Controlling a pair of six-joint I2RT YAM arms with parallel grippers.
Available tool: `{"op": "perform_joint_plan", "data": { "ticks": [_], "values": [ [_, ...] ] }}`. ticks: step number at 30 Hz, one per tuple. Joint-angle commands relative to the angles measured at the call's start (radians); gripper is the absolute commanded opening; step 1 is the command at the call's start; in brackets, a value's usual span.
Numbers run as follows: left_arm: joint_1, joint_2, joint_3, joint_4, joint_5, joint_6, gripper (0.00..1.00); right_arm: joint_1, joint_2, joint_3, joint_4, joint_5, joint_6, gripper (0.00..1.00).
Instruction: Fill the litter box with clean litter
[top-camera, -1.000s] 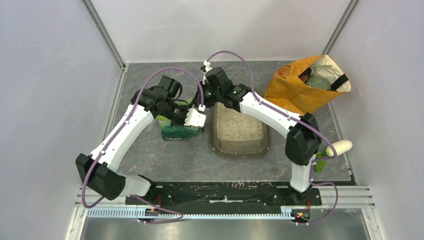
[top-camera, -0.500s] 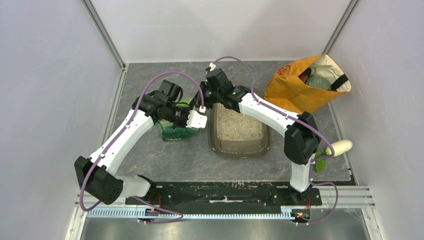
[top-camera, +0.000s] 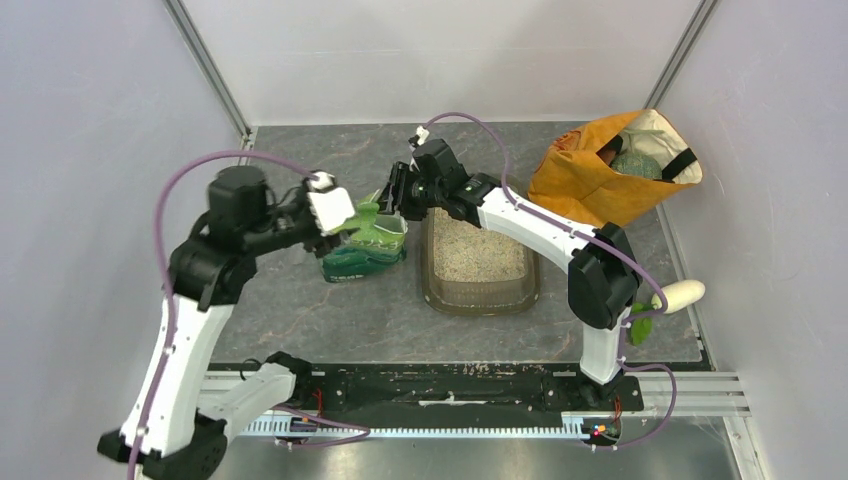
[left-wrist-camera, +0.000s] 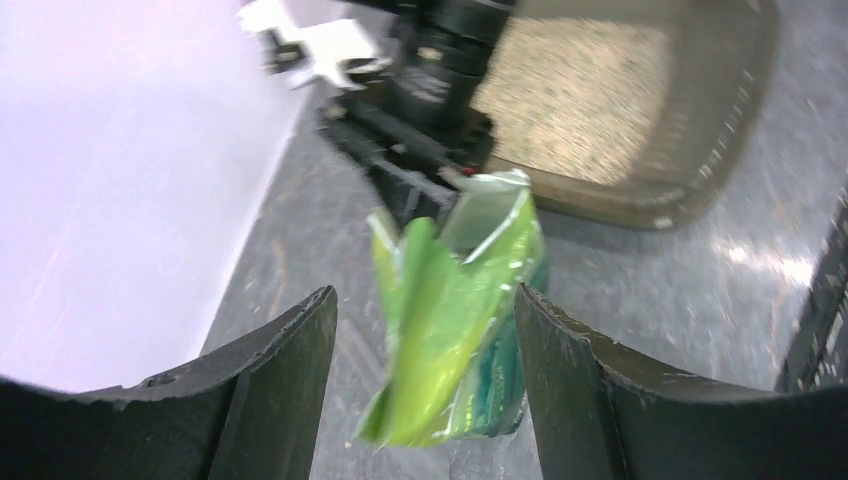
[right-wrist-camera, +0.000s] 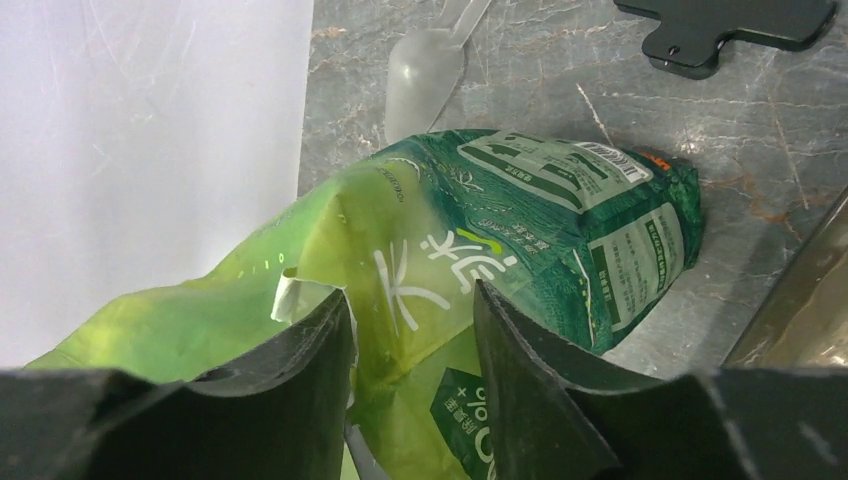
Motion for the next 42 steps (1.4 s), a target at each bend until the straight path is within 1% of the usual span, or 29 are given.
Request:
{"op": "perform_joint_plan", "data": {
  "ticks": [1,4,7,10,15,18,20,22,24,27,28,30,32,34,38,42],
  "values": [
    [0.101,-0.077,-0.019,0.198,-0.037,-0.31,0.72,-0.002,-0.042,0.014,-0.018,0.015,-0.057,0.54],
    [0.16,-0.139,-0.077,0.288,-0.124,-0.422,0.72,-0.004,-0.049,0.034,-0.059,0.046,-0.081,0.59],
    [0.229,-0.175,-0.117,0.358,-0.21,-0.533,0.75,-0.005,-0.068,0.037,-0.067,0.06,-0.094,0.64],
    [0.305,-0.15,-0.109,0.348,-0.327,-0.635,0.76,-0.006,-0.089,0.051,-0.078,0.075,-0.114,0.68],
    [0.456,-0.072,-0.069,0.274,-0.386,-0.728,0.76,-0.011,-0.124,0.06,-0.093,0.112,-0.145,0.7],
    [0.515,-0.062,-0.074,0.302,-0.364,-0.763,0.76,-0.017,-0.131,0.06,-0.099,0.112,-0.159,0.7],
    [0.536,-0.047,-0.068,0.32,-0.354,-0.78,0.76,-0.018,-0.132,0.061,-0.1,0.105,-0.169,0.7],
    [0.539,-0.03,-0.061,0.331,-0.329,-0.78,0.75,-0.019,-0.124,0.059,-0.1,0.108,-0.172,0.7],
    [0.541,-0.006,-0.057,0.322,-0.334,-0.784,0.74,-0.019,-0.109,0.061,-0.107,0.117,-0.178,0.69],
    [0.547,0.013,-0.094,0.338,-0.283,-0.744,0.75,-0.026,-0.068,0.074,-0.123,0.124,-0.165,0.69],
    [0.548,0.017,-0.115,0.348,-0.259,-0.718,0.77,-0.03,-0.059,0.08,-0.122,0.119,-0.156,0.7],
    [0.557,0.05,-0.118,0.309,-0.261,-0.685,0.77,-0.033,-0.053,0.089,-0.113,0.105,-0.149,0.73],
    [0.61,0.079,-0.122,0.296,-0.229,-0.688,0.77,-0.035,-0.061,0.095,-0.088,0.068,-0.155,0.76],
    [0.673,0.098,-0.139,0.311,-0.161,-0.703,0.77,-0.034,-0.081,0.094,-0.052,0.047,-0.165,0.78],
    [0.75,0.192,-0.134,0.317,-0.148,-0.698,0.77,-0.036,-0.121,0.097,0.02,0.01,-0.182,0.81],
    [0.795,0.357,-0.083,0.247,-0.088,-0.602,0.78,-0.038,-0.14,0.126,0.047,-0.014,-0.212,0.83]
  ]
}}
